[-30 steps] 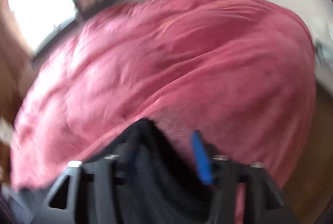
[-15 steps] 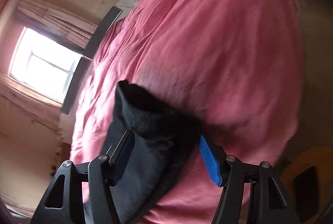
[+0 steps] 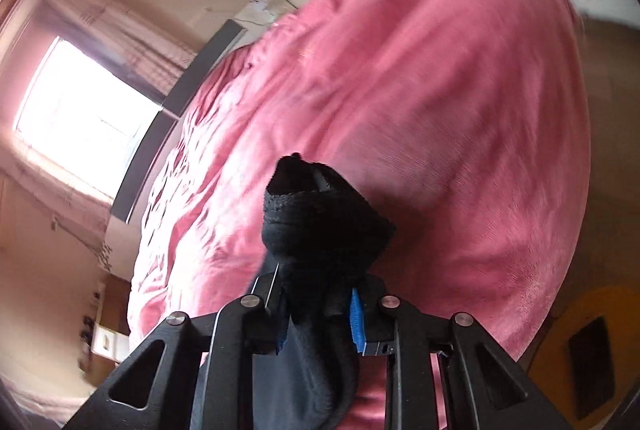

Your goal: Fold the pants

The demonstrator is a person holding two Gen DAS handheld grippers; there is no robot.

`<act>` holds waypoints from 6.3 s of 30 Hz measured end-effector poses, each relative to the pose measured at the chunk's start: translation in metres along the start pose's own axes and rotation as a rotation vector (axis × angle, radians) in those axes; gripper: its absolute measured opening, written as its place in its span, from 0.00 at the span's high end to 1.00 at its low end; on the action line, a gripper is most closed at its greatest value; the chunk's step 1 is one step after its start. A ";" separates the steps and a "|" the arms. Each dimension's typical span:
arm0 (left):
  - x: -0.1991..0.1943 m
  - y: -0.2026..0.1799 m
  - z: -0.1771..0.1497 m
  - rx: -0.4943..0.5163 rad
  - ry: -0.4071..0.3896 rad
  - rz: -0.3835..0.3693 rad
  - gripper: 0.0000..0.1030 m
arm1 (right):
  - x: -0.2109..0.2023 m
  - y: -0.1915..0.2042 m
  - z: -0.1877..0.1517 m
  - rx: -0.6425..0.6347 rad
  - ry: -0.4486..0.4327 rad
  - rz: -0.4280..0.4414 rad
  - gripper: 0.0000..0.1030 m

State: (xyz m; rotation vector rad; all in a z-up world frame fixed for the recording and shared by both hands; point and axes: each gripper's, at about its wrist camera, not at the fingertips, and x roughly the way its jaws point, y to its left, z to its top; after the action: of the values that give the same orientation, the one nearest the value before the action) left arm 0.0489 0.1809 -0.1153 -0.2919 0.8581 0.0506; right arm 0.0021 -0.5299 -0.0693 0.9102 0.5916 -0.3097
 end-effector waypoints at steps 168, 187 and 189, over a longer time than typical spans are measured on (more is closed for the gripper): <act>-0.124 -0.235 0.059 0.355 -0.201 -0.638 0.88 | 0.050 0.135 -0.148 -0.580 0.417 -0.089 0.62; -0.032 -0.348 -0.048 0.635 0.060 -0.675 0.88 | 0.056 0.107 -0.120 -0.452 0.388 -0.095 0.62; -0.026 -0.353 -0.058 0.651 0.084 -0.680 0.88 | 0.054 0.108 -0.118 -0.446 0.373 -0.079 0.62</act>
State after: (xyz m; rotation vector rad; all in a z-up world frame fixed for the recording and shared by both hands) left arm 0.0459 -0.1720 -0.0495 0.0413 0.7773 -0.8643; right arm 0.0574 -0.3717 -0.0875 0.5127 0.9971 -0.0686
